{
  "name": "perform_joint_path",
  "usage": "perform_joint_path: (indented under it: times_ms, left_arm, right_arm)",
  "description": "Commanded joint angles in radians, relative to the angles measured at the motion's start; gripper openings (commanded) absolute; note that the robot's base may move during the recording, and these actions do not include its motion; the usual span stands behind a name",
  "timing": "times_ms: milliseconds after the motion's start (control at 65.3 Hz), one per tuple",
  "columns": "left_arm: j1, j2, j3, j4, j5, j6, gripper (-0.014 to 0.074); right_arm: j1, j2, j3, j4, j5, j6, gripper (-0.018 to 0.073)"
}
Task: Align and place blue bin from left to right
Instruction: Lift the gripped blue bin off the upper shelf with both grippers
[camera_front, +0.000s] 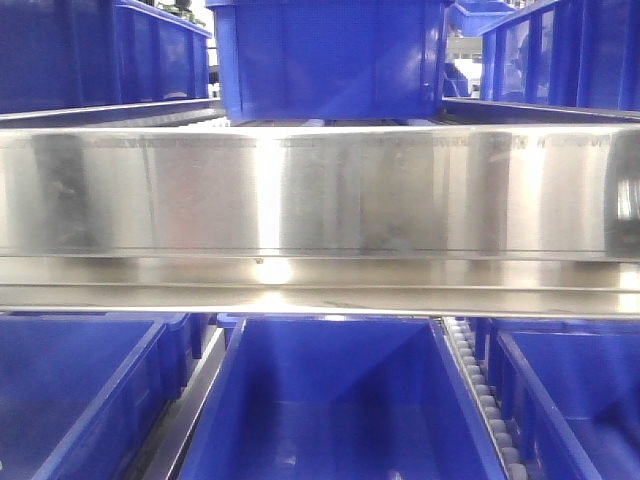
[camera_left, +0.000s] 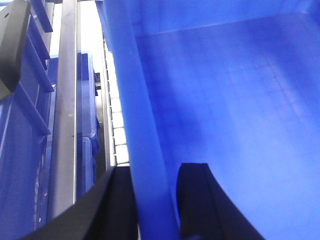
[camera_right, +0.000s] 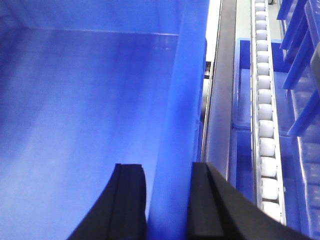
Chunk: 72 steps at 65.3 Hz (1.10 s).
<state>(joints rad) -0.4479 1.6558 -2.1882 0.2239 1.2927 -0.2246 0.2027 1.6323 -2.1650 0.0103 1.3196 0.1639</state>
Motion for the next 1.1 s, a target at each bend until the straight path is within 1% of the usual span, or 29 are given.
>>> perform_joint_path:
  times_ms: [0,199,613,1088]
  left_arm:
    - [-0.016,-0.022,-0.008,-0.014,-0.072,0.029,-0.0013]
    - [-0.016,-0.022,-0.008,-0.012,-0.072,0.029,-0.0013]
    - [-0.016,-0.022,-0.008,-0.012,-0.072,0.029,-0.0013]
    - [-0.016,-0.022,-0.008,-0.012,-0.072,0.029,-0.0013]
  right_arm:
    - [0.008,-0.019,-0.019,-0.003,-0.098,-0.028,-0.0081]
    - [0.008,-0.019,-0.019,-0.003,-0.098,-0.028,-0.0081]
    - [0.008,-0.016,-0.019,-0.003,-0.24,-0.028,-0.0081]
    - [0.008,-0.016,-0.019,-0.003,-0.251,-0.028,-0.0081]
